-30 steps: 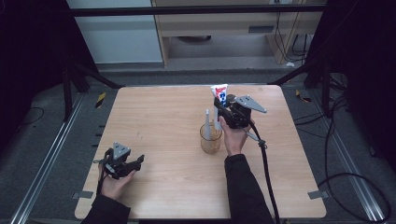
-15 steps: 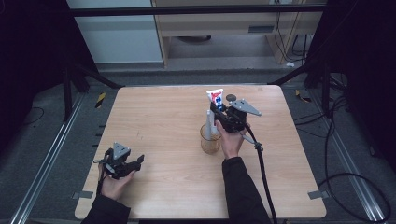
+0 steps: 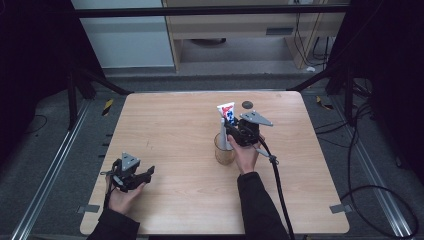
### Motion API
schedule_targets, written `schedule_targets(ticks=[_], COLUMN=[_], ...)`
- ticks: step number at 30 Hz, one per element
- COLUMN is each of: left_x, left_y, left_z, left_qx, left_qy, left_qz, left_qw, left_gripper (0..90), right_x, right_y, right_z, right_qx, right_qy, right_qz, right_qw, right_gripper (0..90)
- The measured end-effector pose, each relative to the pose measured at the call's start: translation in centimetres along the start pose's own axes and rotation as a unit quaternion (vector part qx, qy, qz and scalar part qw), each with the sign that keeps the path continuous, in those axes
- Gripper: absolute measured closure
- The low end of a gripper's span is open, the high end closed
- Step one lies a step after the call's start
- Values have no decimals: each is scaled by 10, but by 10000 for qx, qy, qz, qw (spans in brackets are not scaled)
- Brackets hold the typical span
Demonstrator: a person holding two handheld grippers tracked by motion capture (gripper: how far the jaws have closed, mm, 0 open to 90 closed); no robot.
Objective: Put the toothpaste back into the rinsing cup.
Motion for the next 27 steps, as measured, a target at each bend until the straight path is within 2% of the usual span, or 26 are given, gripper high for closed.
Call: schedule_targets(ticks=[12,15,20,23,27], left_x=[0,0,0,0,0], left_y=[0,-1,0,0,0], left_z=[0,0,1,0,1], left_qx=[-3,-5,21,7,22], left_qy=[-9,-1,20,26,30], left_qz=[-5,-12,-15,-15,-23], left_qw=[10000,10000,10000,10000,10000], left_gripper=[384,384,384,384,384], right_x=[8,9,6,3,0], right_y=[-8,-13,-22,-24,-32], right_z=[15,21,28,33,28], right_qx=[407,605,829,1047,919], right_qy=[-271,-470,-570,-755,-801], right_qz=[-227,-232,-250,-155,-99], right_qw=[9985,9968,9946,9915,9925], right_gripper=[627,594,540,501,443])
Point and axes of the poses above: each handheld gripper's, and its own axes: y roughly forward along the jaws, z roughly out of its underside, x roughly to its left, the point moved 9 cm from there along y, roughly forward along the jaws, and after that the axes turned 10 degrees about -y, right-handed, at the moved point
